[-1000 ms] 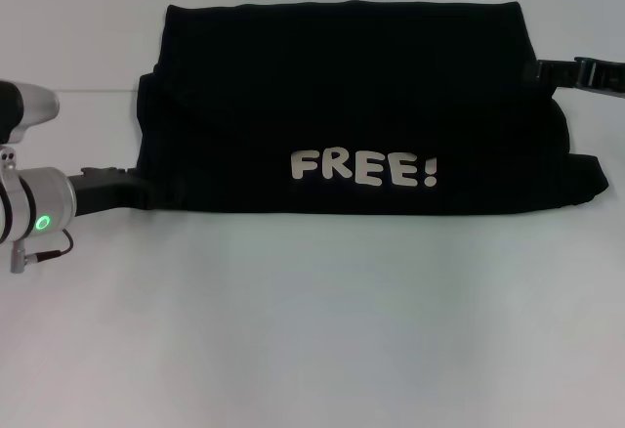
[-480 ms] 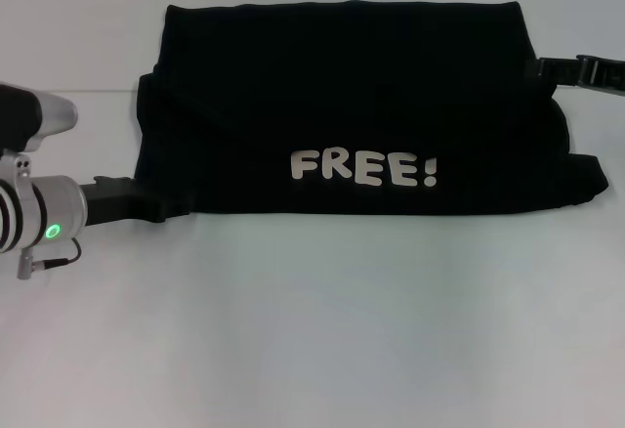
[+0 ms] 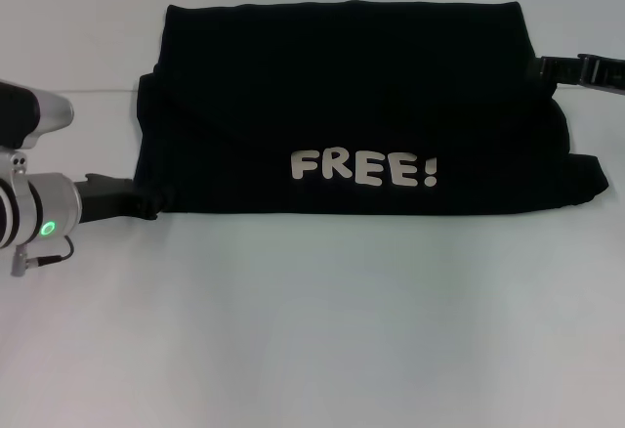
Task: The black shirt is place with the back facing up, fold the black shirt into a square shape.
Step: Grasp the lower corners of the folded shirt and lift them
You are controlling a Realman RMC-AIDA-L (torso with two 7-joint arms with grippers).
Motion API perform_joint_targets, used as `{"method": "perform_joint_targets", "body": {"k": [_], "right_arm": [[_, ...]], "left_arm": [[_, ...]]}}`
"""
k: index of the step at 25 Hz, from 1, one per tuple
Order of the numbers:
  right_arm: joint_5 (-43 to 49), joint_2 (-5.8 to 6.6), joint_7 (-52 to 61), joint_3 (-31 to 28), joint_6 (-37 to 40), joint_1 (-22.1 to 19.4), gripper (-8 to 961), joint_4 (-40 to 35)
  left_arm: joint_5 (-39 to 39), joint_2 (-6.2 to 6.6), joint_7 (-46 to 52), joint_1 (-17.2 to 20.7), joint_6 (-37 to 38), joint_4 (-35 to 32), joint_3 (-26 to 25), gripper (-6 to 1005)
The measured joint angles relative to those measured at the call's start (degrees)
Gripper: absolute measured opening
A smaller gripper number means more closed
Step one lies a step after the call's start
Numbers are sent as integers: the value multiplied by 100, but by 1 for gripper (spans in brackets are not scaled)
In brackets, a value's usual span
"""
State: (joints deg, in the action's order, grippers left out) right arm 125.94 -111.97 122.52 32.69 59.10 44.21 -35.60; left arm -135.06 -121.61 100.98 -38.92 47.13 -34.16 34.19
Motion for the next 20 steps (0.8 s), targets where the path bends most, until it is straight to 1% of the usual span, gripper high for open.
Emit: {"method": "perform_joint_targets", "body": {"k": [5, 12, 15, 16, 17, 20], "right_arm": [[0, 0, 0, 0, 1, 0, 665, 0], [17, 16, 33, 28, 8, -9, 663, 2], [260, 89, 286, 75, 41, -27, 663, 29], [416, 134, 423, 92, 73, -27, 662, 44], [629, 196, 611, 115, 139, -23, 662, 56], [1016, 332, 968, 175, 364, -27, 661, 61]], "left_arm": [[-136, -15, 69, -3, -122, 8, 21, 139], [-136, 0, 80, -2, -71, -21, -18, 51], [-137, 2, 81, 2, -69, -29, -20, 13], [-139, 1, 120, 80, 41, -178, -35, 0], [-139, 0, 129, 99, 79, -212, -45, 0], [-139, 4, 154, 163, 283, -332, -145, 0]]}}
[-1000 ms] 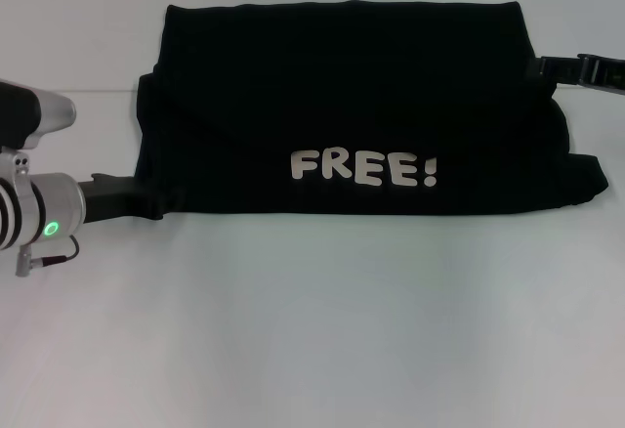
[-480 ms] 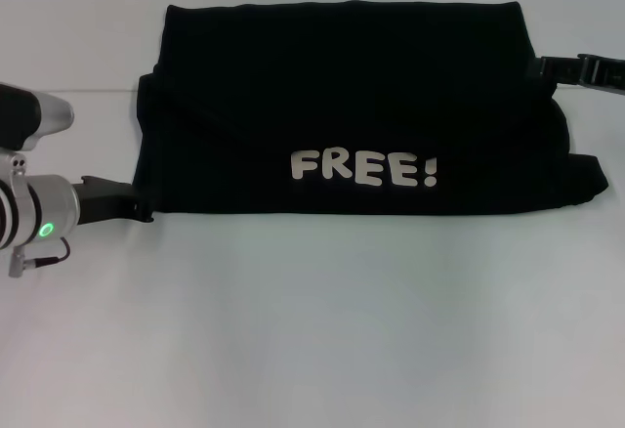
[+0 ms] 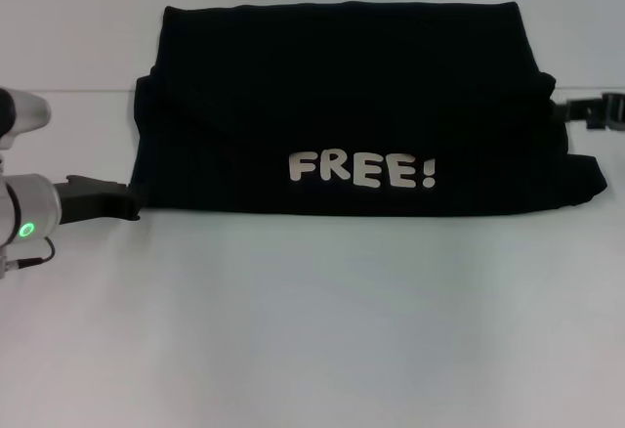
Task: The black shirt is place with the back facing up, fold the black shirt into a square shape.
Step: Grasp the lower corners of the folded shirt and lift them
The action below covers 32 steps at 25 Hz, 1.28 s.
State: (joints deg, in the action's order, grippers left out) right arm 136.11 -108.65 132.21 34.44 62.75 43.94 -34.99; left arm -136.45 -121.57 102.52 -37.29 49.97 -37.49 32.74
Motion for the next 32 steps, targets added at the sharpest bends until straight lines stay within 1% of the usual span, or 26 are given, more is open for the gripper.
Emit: {"method": "perform_joint_targets", "body": {"k": [2, 5, 10, 17, 20, 23, 26, 29, 32], "right_arm": [[211, 70, 190, 22, 168, -17, 661, -7], [457, 143, 377, 28, 326, -30, 660, -14], [744, 160, 494, 37, 548, -38, 659, -3], [899, 96, 552, 43, 327, -87, 657, 56], [901, 84, 552, 48, 14, -68, 656, 308], [903, 69, 541, 183, -315, 1, 655, 589], [904, 14, 545, 363, -553, 51, 654, 695], [892, -49, 516, 391, -694, 88, 653, 714], [881, -99, 507, 393, -870, 134, 632, 750]], "left_arm": [[0, 16, 1, 12, 70, -18, -86, 0], [-2, 24, -7, 27, 95, -24, -131, 0], [-6, 32, -29, 13, 70, 18, -140, 0], [-6, 36, -40, 1, 35, 44, -133, 0], [-7, 37, -47, -1, 24, 46, -142, -1], [-7, 37, -52, -4, 8, 48, -143, -1], [-7, 37, -55, -10, -36, 49, -142, -1], [-7, 37, -57, -12, -52, 49, -139, -1], [-7, 37, -64, -18, -60, 49, -143, -1]]}}
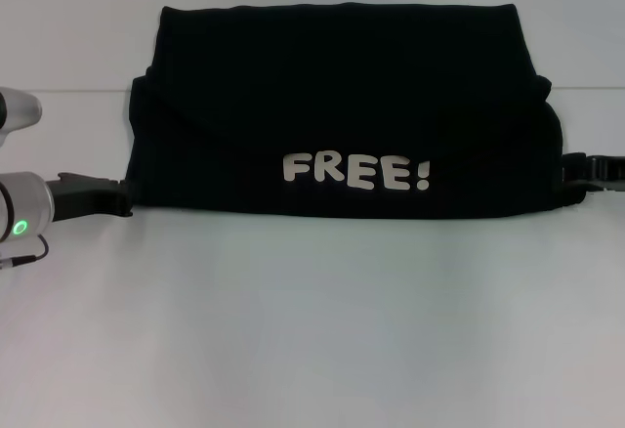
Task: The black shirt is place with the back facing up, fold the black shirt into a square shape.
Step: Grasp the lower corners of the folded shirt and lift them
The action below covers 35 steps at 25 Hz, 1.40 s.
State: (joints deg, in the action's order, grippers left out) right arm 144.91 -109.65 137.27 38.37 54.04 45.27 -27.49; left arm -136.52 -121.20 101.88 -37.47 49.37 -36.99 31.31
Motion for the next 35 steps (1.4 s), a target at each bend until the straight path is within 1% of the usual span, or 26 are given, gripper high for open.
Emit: {"method": "perform_joint_targets", "body": {"k": [5, 8, 13, 18, 21, 26, 30, 33, 35], "right_arm": [[10, -113, -18, 3, -147, 59, 598, 23], [-3, -151, -25, 0, -122, 66, 577, 8], [-15, -155, -33, -20, -105, 41, 352, -30], [-17, -126, -45, -14, -67, -4, 161, -41], [-47, -88, -104, -50, -12, -85, 85, -44], [-434, -21, -451, -91, 320, -321, 85, -58], [-916, 2, -815, -150, 770, -572, 85, -203], [-1089, -19, -962, -159, 1158, -776, 85, -416], [-1108, -65, -1038, -180, 1425, -924, 86, -592]], "left_arm": [[0, 0, -2, -6, -44, 0, 10, -1], [1, 0, -2, -6, -68, 11, 27, -1], [12, 0, -2, -6, -68, 17, 25, 0], [42, 0, -1, 4, -68, 17, -13, 0], [45, -5, 11, 28, -64, -5, -31, 0], [47, -11, 23, 118, 100, -79, -215, -1], [47, -38, 19, 244, 557, -321, -354, -1], [47, -31, 60, 351, 1009, -468, -404, -1], [47, -13, 76, 426, 1365, -580, -484, 0]]}}
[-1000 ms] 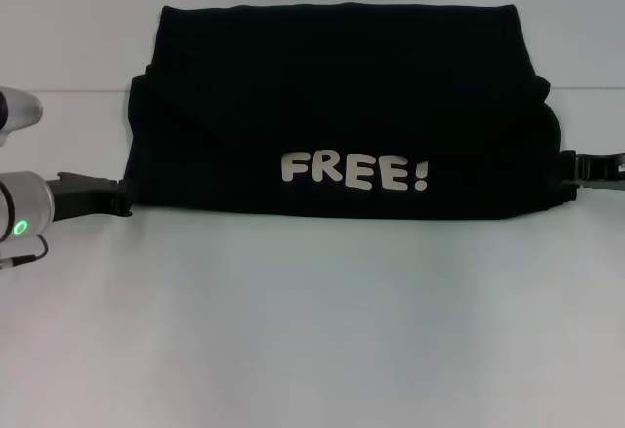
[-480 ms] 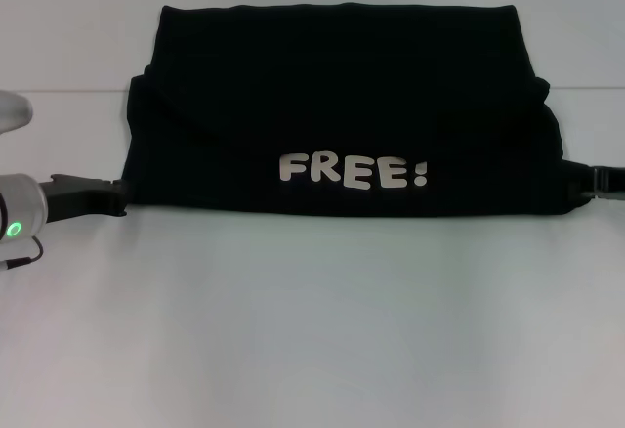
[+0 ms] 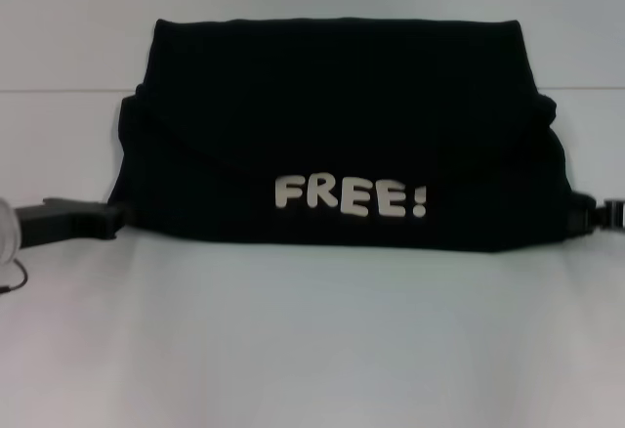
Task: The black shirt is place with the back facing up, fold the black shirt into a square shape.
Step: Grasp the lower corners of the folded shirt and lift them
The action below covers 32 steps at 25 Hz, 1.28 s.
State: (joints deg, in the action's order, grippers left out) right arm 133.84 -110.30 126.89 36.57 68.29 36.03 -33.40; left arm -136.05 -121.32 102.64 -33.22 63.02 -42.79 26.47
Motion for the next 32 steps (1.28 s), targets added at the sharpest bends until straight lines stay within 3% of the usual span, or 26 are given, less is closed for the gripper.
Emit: {"method": "perform_joint_targets", "body": {"k": [8, 16, 27, 32], "right_arm": [[-44, -258, -422, -296, 1070, -724, 86, -790], [-20, -159, -1323, -982, 2305, -1404, 87, -900], [18, -107, -2046, -1414, 3273, -2306, 83, -1000], [121, -100, -2242, -1581, 3630, -2520, 83, -1037]], "left_arm": [[-21, 38, -50, 595, 2038, -627, -588, 0], [-149, 135, -326, 1091, 3804, -872, -1172, -1], [-888, 148, -563, 1353, 4772, -853, -1731, 0], [-1025, 151, -607, 1470, 5256, -930, -1888, 0]]}}
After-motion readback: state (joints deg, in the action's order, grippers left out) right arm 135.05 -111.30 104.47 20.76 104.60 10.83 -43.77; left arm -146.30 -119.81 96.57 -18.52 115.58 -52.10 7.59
